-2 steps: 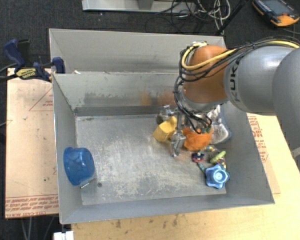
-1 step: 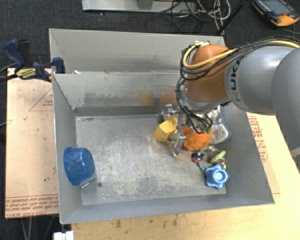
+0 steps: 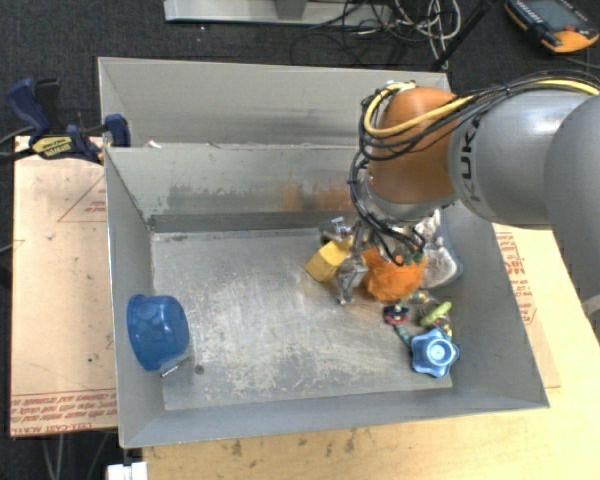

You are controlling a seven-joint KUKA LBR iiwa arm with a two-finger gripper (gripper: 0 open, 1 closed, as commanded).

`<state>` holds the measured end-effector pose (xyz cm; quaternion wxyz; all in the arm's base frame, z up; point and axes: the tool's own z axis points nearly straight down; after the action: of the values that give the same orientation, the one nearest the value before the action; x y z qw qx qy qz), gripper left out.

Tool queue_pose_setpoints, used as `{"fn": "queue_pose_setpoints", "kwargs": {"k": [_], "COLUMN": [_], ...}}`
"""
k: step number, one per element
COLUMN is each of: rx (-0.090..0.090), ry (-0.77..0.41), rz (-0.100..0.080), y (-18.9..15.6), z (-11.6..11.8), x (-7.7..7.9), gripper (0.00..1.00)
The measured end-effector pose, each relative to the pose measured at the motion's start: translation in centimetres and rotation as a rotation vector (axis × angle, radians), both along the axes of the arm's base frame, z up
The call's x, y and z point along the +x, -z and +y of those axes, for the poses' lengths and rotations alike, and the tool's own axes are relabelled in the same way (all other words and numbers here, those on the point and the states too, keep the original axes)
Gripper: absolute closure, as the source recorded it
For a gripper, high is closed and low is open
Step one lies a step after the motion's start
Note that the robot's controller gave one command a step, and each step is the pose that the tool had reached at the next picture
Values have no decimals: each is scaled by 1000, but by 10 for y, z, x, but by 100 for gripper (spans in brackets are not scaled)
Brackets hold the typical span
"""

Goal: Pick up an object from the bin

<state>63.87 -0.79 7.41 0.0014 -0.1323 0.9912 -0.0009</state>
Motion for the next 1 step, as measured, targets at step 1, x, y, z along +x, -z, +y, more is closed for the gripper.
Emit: {"fn": "queue_pose_setpoints", "kwargs": {"k": [1], "rx": [0], "ry": [-1], "rz": [0], "y": [0], "z": [0], "x": [0], "gripper": [100]}}
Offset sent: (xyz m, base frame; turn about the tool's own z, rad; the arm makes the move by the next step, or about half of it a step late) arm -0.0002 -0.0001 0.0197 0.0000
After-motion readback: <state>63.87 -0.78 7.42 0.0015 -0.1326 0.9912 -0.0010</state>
